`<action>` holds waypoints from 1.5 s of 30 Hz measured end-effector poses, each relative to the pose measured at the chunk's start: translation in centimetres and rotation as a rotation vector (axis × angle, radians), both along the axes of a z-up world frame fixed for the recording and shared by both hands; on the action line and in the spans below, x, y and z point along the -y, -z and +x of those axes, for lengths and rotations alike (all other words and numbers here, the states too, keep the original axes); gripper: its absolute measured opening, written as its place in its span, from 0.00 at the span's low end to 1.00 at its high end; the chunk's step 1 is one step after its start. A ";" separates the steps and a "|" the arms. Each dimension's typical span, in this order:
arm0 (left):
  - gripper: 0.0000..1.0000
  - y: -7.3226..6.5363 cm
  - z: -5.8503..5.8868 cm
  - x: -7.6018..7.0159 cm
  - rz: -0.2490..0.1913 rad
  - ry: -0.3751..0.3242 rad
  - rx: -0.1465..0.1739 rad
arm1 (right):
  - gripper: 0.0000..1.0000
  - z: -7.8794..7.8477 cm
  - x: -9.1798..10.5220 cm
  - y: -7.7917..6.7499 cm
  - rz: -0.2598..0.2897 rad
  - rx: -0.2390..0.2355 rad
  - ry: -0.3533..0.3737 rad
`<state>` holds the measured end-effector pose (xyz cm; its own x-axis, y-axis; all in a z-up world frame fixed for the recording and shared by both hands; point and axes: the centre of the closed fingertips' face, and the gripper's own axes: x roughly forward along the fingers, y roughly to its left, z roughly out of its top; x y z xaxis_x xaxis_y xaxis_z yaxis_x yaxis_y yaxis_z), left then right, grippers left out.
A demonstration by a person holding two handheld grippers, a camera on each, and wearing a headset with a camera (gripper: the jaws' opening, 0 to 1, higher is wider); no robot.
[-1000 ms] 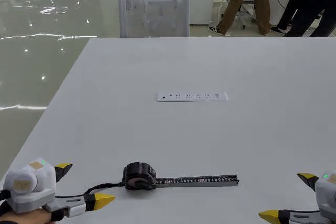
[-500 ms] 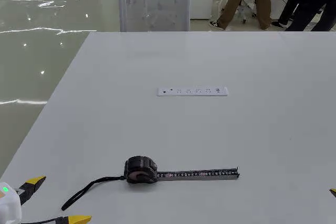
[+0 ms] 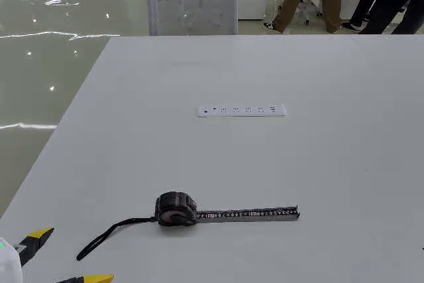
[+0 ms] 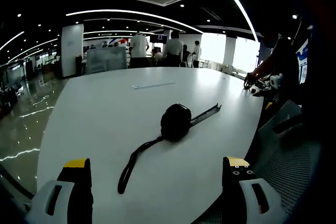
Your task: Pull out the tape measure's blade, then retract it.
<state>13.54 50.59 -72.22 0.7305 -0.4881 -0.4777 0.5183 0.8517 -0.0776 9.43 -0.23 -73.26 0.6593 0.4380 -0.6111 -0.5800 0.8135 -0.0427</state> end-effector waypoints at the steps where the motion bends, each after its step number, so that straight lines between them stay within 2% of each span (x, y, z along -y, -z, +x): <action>1: 1.00 -0.1 0.0 0.2 0.000 0.008 0.002 | 1.00 0.0 0.0 0.1 -0.005 -0.001 -0.005; 2: 1.00 -0.4 0.0 0.5 -0.001 0.024 0.020 | 1.00 -0.1 0.0 0.1 -0.011 -0.004 -0.012; 3: 1.00 -0.5 0.0 0.6 0.001 0.025 0.020 | 1.00 -0.1 0.0 0.3 -0.010 -0.005 -0.014; 7: 1.00 -0.3 0.0 0.7 -0.006 0.027 -0.013 | 1.00 0.1 -0.3 0.1 -0.009 0.012 -0.035; 21: 1.00 -0.1 -0.4 0.9 -0.008 0.025 -0.016 | 1.00 0.7 -0.1 0.1 -0.028 0.012 -0.067; 25: 1.00 0.0 -0.5 0.9 -0.006 0.027 -0.025 | 1.00 0.5 -0.6 -0.1 -0.055 0.037 -0.128; 29: 1.00 0.0 -0.2 1.1 -0.007 0.030 -0.030 | 1.00 0.6 -0.2 0.1 -0.074 0.026 -0.144; 34: 1.00 -0.3 0.5 2.0 -0.007 0.026 -0.041 | 1.00 1.6 0.4 -0.4 -0.089 0.024 -0.151; 39: 1.00 -0.4 1.4 3.1 -0.003 0.036 -0.034 | 1.00 2.7 0.1 -0.8 -0.110 0.030 -0.188; 41: 1.00 -0.2 1.8 3.7 0.003 0.033 -0.043 | 1.00 3.0 -0.4 -0.9 -0.124 0.034 -0.212; 43: 1.00 0.1 2.0 4.5 0.013 0.017 -0.079 | 1.00 3.7 -0.6 -0.9 -0.130 0.034 -0.232; 45: 1.00 0.0 2.3 5.3 0.023 0.001 -0.080 | 1.00 4.3 -0.9 -0.9 -0.128 0.033 -0.251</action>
